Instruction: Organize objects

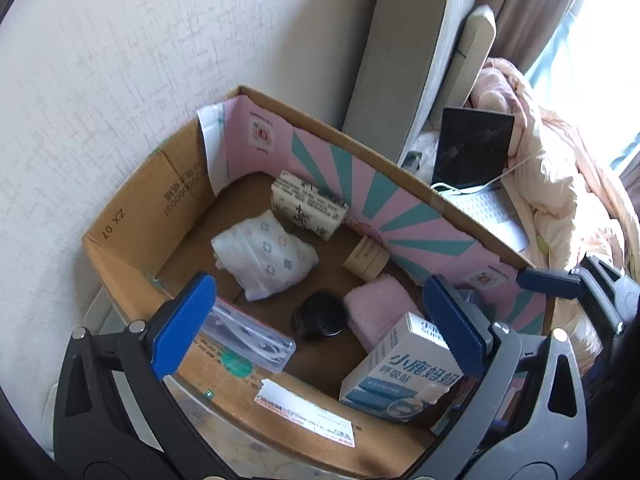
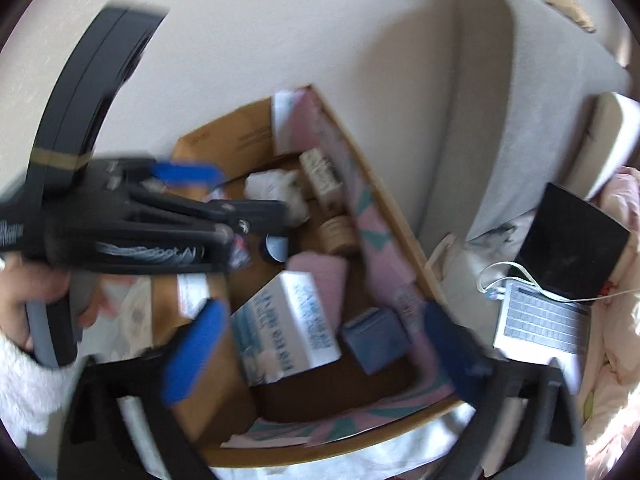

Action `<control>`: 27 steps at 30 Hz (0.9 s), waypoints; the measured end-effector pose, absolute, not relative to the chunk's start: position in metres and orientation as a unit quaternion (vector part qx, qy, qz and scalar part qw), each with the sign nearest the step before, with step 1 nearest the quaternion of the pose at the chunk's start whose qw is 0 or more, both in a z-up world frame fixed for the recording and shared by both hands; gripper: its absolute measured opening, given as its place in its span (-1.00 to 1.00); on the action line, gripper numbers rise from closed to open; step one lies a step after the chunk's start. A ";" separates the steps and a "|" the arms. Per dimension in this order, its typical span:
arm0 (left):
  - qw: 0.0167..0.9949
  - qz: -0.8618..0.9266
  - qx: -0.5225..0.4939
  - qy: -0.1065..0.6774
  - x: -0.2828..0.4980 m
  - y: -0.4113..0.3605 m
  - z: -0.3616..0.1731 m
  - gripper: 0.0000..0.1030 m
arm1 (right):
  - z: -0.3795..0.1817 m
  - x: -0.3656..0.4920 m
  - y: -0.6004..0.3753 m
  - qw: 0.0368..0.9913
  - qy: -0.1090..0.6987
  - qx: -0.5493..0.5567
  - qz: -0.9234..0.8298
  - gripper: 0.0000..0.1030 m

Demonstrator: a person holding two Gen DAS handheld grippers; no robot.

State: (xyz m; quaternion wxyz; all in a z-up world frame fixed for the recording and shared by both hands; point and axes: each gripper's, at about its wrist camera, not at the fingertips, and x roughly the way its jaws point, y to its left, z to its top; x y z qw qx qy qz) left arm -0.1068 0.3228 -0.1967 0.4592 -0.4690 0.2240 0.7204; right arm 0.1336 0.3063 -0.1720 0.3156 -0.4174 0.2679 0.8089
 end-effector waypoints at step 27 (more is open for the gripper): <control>0.388 0.793 -0.444 0.157 -0.127 0.233 -0.096 1.00 | -0.119 0.089 0.277 0.281 0.200 -0.410 0.844 0.99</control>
